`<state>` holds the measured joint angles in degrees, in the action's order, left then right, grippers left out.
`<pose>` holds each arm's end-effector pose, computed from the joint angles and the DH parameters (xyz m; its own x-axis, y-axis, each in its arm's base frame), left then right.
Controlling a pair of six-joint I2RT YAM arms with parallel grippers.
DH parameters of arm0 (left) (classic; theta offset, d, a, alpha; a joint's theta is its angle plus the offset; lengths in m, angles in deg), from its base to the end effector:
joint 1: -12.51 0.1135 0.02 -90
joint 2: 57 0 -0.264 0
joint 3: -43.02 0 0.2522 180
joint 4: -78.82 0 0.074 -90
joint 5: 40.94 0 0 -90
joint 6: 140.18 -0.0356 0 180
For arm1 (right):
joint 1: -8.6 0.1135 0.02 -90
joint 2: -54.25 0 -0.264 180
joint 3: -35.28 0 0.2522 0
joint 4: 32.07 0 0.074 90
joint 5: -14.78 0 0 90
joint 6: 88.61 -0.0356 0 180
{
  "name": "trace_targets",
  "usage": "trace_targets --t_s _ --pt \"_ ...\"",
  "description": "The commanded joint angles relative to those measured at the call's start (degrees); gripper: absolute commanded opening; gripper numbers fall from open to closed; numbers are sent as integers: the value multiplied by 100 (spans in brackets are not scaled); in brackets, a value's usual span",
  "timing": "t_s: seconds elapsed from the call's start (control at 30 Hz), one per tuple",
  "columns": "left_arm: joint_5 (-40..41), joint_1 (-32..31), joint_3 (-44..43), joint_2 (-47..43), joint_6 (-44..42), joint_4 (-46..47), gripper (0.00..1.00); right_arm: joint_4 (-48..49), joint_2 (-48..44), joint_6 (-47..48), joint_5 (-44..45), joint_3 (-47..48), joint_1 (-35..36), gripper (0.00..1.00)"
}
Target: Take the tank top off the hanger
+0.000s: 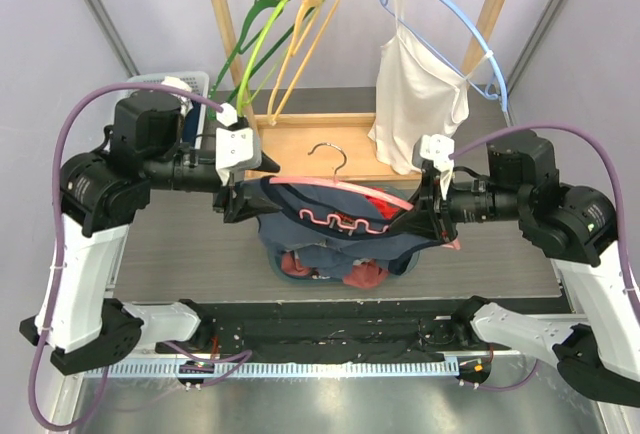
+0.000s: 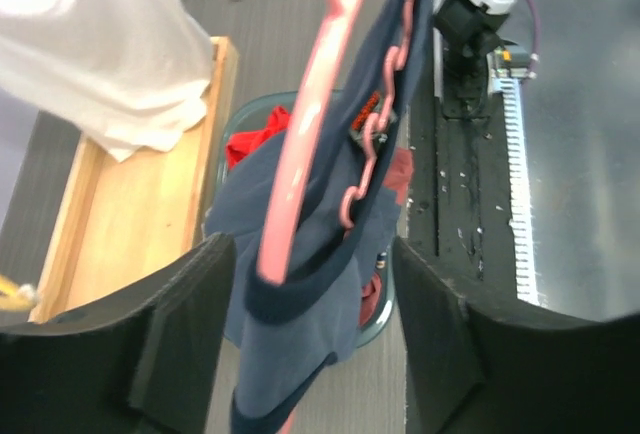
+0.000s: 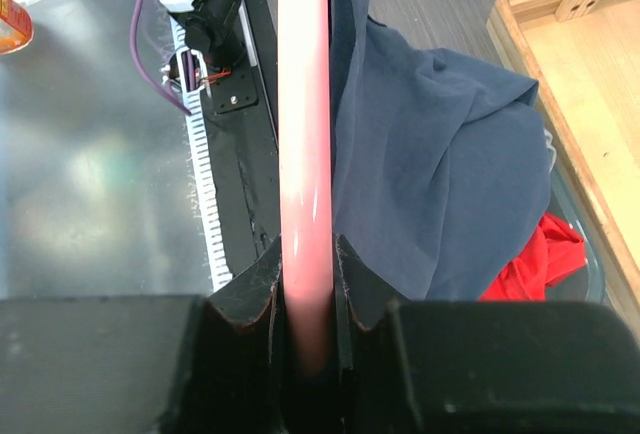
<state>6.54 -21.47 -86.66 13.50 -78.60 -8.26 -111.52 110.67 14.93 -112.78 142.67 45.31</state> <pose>0.1107 -0.1036 0.5320 0.0905 0.3620 -0.9278 0.9826 0.1195 0.1425 0.0854 0.0907 0.4806 -0.1601 -0.3509 -0.9226 -0.9678 0.2397 0.0768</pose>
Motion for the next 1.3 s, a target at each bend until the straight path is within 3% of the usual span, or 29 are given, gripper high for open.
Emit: trace_targets --t_s 0.0,0.13,0.33,0.43,0.47,0.53,0.57,0.7,0.8,0.83,0.93,1.13,1.27 --pt "-643 14 -352 350 -338 -911 65 399 219 140 12 577 47 1" --pt "-643 14 -528 535 -515 -1264 62 355 360 175 12 806 73 1" --pt "-573 14 -344 386 -497 -904 55 373 334 202 117 736 91 1" --pt "-634 14 -344 456 -506 -973 40 425 352 202 214 745 91 1" --pt "-643 5 -335 465 -497 -965 25 460 360 202 240 745 91 1" --pt "-565 5 -248 456 -340 -651 4 513 413 175 267 745 82 1" --pt "-555 5 -169 439 -61 -483 0 592 439 140 293 736 91 1" --pt "-573 5 -502 684 153 -297 0 856 527 61 513 622 91 2" --pt "-275 -4 -441 641 171 -34 0 1119 484 -70 872 517 91 21" --pt "-187 -12 -440 614 162 62 0 1181 458 -71 952 490 91 38" --pt "217 -30 -414 588 65 264 0 1506 273 -132 1347 350 91 56" --pt "1263 -135 -712 526 -276 809 0 1998 -105 -360 1962 69 82 68" --pt "1598 -171 -932 483 -515 863 0 2472 -517 -711 2884 -492 91 69"
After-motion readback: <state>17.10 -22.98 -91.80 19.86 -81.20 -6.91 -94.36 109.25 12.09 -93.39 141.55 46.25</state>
